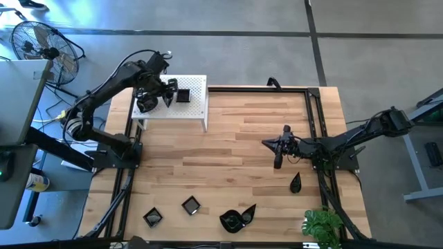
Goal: Pick & Place Mini shaped plates
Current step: Stack the top black drop shaped plate on top of the stacked black drop shaped plates on the shelf
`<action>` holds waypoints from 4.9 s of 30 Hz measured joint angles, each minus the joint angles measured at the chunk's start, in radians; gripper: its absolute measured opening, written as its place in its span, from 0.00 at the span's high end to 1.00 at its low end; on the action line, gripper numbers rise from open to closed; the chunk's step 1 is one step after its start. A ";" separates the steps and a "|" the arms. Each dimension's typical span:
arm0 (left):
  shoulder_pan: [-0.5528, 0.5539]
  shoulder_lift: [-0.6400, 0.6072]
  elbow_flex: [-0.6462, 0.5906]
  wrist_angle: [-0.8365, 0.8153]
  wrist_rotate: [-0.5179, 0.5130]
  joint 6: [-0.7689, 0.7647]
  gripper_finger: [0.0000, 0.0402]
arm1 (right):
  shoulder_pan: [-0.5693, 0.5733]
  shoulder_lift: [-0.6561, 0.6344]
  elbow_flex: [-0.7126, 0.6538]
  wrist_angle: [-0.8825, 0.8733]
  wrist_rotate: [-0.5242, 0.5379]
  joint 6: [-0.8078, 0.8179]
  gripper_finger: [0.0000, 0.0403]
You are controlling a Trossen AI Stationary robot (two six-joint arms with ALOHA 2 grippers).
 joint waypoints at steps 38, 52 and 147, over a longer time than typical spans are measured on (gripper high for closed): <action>-0.025 0.008 0.105 0.010 0.033 0.093 0.81 | 0.000 0.000 0.000 0.000 -0.010 0.003 1.00; -0.036 0.067 0.105 0.069 0.049 0.202 0.99 | 0.000 0.000 0.000 0.000 -0.010 0.001 1.00; -0.122 0.091 0.124 -0.184 -0.086 0.338 1.00 | 0.000 0.000 0.000 -0.001 -0.020 0.000 1.00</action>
